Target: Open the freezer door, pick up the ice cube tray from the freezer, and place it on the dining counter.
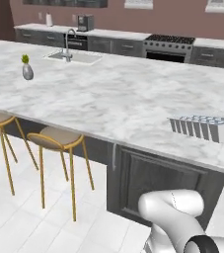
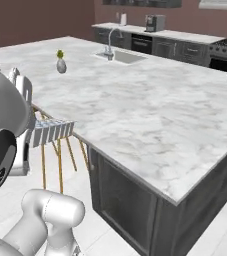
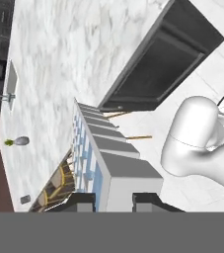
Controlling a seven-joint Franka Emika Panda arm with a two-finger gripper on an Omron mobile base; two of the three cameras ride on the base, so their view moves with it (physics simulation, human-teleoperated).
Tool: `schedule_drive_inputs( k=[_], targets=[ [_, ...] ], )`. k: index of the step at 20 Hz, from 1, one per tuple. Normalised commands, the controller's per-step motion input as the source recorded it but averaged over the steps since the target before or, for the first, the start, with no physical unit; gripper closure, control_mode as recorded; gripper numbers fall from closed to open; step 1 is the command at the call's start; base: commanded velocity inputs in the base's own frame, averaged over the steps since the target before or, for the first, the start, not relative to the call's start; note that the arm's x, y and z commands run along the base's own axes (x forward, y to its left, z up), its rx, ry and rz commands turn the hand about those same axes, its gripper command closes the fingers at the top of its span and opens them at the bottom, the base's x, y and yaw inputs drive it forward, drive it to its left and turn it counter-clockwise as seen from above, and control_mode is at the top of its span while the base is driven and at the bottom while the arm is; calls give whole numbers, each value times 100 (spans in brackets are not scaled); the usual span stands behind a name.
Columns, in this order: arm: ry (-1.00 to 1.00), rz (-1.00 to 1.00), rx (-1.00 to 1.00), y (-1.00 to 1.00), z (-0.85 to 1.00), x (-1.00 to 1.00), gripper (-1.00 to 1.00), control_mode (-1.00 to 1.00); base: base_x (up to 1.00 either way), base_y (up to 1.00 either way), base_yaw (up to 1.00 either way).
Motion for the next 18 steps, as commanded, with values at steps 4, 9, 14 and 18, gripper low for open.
schedule_drive_inputs(
  k=[4,9,14,18],
  targets=[
    [0,0,0,0,0,0,100,100,39,100,-38],
    [0,0,0,0,0,0,100,100,35,97,-37],
    [0,0,0,0,0,0,100,100,39,67,-29],
    [0,0,0,0,0,0,100,100,48,61,-25]
  ],
)
